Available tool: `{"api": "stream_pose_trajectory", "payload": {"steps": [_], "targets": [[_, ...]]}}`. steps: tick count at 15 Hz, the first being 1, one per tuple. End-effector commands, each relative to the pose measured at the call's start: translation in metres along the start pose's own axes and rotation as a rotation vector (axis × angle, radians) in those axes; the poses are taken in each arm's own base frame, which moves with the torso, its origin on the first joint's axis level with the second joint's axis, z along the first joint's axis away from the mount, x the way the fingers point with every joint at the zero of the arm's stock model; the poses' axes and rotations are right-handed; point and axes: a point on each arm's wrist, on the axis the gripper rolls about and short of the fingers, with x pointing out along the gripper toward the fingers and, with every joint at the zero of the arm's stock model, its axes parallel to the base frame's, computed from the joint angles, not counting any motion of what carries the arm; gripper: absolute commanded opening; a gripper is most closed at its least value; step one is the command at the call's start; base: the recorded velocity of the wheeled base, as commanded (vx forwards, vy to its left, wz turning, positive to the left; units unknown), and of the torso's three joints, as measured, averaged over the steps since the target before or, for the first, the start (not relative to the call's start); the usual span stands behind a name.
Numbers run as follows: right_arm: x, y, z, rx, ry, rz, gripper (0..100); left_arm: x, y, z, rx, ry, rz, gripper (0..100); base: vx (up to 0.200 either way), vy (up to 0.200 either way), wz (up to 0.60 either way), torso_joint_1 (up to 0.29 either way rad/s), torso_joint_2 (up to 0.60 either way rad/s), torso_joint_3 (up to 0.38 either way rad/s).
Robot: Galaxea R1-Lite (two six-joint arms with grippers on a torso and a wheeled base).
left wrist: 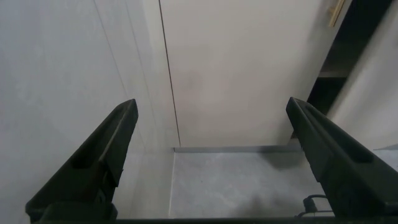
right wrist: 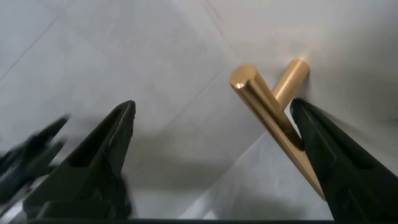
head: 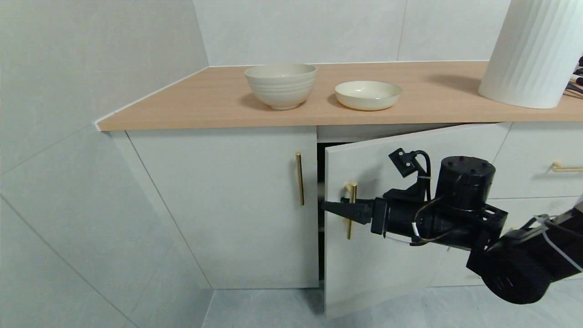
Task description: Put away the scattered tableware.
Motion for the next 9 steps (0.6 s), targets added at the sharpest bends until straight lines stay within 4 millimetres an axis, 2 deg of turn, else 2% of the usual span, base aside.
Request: {"api": "stream_pose_trajectory", "payload": {"steps": [1,9], "targets": [[-0.021,0.02,-0.004,-0.004,0.038,0.066,100,0.0,0.0,0.0,-0.001,0.0,0.0,100,0.0,0.0,0.0,0.0,0.0,0.0],[-0.034,0.032,-0.001,-0.012,0.033,0.093,100,0.0,0.0,0.0,0.015,-0.003,-0.001,100,0.0,0.0,0.0,0.0,0.0,0.0]]}}
